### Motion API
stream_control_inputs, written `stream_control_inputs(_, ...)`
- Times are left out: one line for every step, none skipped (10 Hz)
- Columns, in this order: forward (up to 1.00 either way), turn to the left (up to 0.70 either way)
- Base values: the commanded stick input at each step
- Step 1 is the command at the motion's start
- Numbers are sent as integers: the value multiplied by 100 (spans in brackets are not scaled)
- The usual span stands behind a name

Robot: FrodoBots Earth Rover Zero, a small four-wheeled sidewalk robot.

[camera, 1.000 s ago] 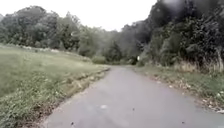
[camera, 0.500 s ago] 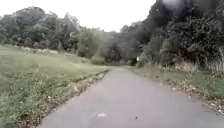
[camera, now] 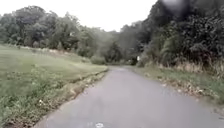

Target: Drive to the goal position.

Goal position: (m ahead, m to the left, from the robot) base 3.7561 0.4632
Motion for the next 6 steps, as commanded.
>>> stream_control_inputs(50,0)
stream_control_inputs(50,0)
stream_control_inputs(50,0)
stream_control_inputs(50,0)
stream_control_inputs(43,0)
stream_control_inputs(21,0)
